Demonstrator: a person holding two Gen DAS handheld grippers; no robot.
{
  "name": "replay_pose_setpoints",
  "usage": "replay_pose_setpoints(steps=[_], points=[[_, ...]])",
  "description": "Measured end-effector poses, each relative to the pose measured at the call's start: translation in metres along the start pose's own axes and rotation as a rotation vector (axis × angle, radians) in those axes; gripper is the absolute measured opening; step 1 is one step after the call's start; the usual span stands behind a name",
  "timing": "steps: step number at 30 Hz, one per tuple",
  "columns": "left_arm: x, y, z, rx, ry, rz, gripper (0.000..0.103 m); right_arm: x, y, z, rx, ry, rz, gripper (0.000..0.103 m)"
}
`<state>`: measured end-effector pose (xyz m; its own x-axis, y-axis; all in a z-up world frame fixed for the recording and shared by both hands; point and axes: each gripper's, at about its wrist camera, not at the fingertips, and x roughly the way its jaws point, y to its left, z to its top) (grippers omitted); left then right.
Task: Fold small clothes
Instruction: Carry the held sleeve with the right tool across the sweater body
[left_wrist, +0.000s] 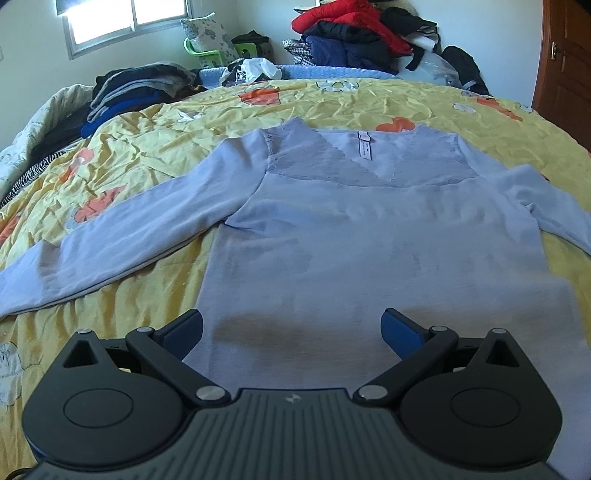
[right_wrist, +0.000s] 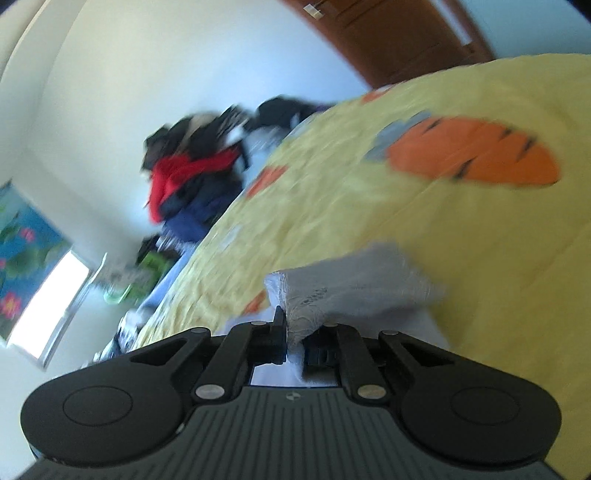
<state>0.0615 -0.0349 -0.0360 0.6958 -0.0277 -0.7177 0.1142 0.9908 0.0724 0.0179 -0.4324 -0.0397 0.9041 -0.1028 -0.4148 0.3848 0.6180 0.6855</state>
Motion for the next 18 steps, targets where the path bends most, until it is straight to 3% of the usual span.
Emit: replay_pose_setpoints(steps=[18], points=[[0.004,0.016,-0.002,-0.023,-0.003,0.021,0.103,0.015,0.091,-0.056,-0.160,0.151,0.095,0.011]])
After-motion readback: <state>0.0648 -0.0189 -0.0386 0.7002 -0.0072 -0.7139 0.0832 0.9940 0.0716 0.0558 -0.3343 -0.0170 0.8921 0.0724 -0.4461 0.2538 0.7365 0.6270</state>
